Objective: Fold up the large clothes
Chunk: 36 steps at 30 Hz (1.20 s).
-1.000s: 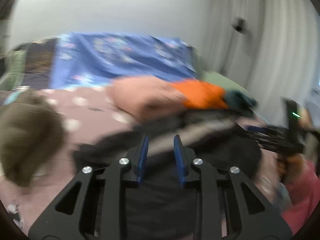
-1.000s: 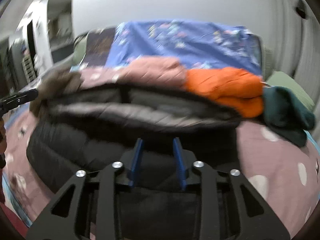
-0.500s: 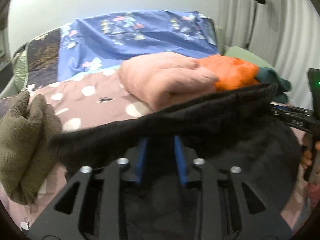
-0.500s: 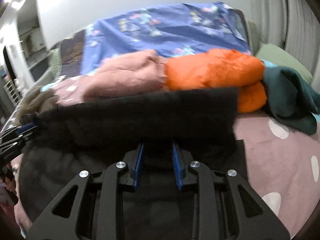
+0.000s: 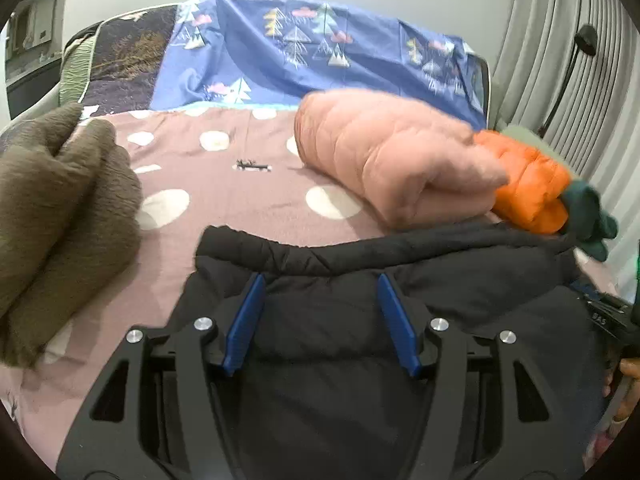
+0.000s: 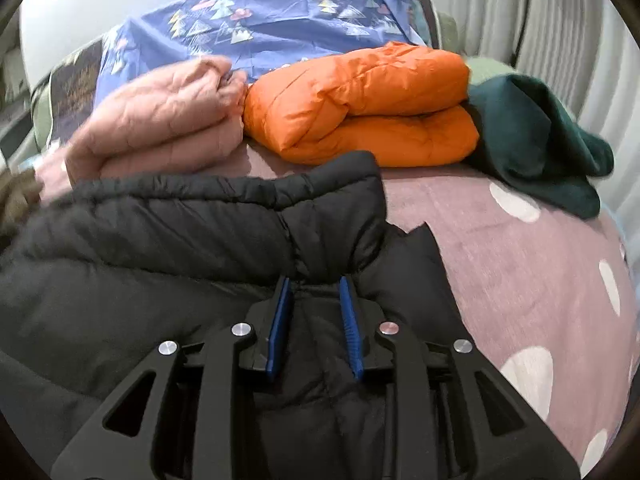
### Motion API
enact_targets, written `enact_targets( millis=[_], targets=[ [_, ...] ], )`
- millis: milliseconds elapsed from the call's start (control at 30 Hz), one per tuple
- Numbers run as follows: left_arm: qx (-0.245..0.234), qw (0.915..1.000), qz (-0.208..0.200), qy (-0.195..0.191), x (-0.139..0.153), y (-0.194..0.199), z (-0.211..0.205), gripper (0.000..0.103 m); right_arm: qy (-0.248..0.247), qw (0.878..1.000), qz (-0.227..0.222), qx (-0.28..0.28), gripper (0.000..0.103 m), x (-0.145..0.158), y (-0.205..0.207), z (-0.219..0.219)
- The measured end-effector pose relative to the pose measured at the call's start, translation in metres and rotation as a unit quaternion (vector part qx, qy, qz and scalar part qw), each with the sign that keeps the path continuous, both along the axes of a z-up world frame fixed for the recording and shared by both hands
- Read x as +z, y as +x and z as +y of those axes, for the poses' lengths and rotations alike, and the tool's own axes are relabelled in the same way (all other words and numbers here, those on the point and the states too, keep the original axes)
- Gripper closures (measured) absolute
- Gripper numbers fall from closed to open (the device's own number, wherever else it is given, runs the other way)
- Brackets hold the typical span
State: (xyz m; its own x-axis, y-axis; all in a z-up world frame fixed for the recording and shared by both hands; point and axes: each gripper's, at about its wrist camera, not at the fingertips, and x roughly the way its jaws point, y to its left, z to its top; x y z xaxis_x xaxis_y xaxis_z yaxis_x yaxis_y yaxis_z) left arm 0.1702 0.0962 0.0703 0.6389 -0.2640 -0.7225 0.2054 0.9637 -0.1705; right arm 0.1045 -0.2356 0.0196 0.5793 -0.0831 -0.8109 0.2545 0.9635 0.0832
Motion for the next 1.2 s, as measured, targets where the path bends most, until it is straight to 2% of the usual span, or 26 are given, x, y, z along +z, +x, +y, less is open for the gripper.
enact_targets(
  millis=[33, 67, 100, 167, 200, 300, 400, 433, 500, 533, 600, 700, 967, 1200],
  targets=[
    [-0.002, 0.9999, -0.005, -0.011, 0.009, -0.007, -0.002, 0.043, 0.013, 1.000, -0.008, -0.007, 0.067, 0.009, -0.002, -0.001],
    [-0.009, 0.9995, -0.015, -0.026, 0.020, -0.014, -0.006, 0.042, 0.022, 1.000, -0.019, -0.010, 0.051, 0.016, -0.001, -0.001],
    [-0.017, 0.9989, -0.027, -0.033, 0.031, -0.021, -0.014, 0.036, 0.032, 0.999, -0.033, -0.008, 0.038, 0.027, 0.001, 0.005],
    [-0.025, 0.9987, -0.041, -0.018, 0.038, -0.026, -0.038, 0.031, 0.038, 0.998, -0.052, 0.018, 0.037, 0.044, 0.010, 0.028],
    [-0.034, 0.9986, -0.042, 0.005, 0.039, -0.027, -0.057, 0.031, 0.040, 0.997, -0.054, 0.033, 0.037, 0.048, 0.016, 0.041],
    [-0.053, 0.9970, -0.030, 0.048, 0.025, -0.021, -0.097, 0.031, 0.041, 0.996, -0.057, 0.058, 0.037, 0.053, 0.033, 0.068],
    [-0.037, 0.9954, -0.009, 0.088, 0.003, -0.002, -0.115, 0.030, 0.014, 0.997, -0.033, 0.062, 0.037, 0.034, 0.057, 0.083],
    [-0.026, 0.9940, 0.009, 0.106, -0.012, 0.009, -0.118, 0.029, 0.016, 0.998, -0.016, 0.057, 0.037, 0.022, 0.062, 0.083],
    [-0.015, 0.9941, 0.026, 0.104, -0.031, 0.021, -0.113, 0.025, 0.046, 0.998, 0.006, 0.047, 0.034, -0.005, 0.069, 0.073],
    [-0.013, 0.9956, 0.032, 0.088, -0.038, 0.026, -0.108, 0.025, 0.054, 0.997, 0.004, 0.047, 0.034, -0.012, 0.071, 0.069],
    [-0.012, 0.9965, 0.038, 0.073, -0.045, 0.029, -0.104, 0.025, 0.042, 0.998, 0.004, 0.053, 0.033, -0.014, 0.072, 0.072],
    [-0.013, 0.9961, 0.031, 0.082, -0.052, 0.026, -0.105, 0.025, 0.019, 0.998, -0.002, 0.057, 0.032, -0.019, 0.072, 0.078],
    [-0.018, 0.9970, 0.052, 0.055, -0.071, 0.033, -0.101, 0.023, 0.000, 0.999, 0.000, 0.053, 0.030, -0.034, 0.077, 0.082],
    [-0.015, 0.9951, 0.055, 0.080, -0.069, 0.032, -0.107, 0.023, -0.005, 0.998, -0.001, 0.060, 0.029, -0.029, 0.075, 0.084]
  ],
)
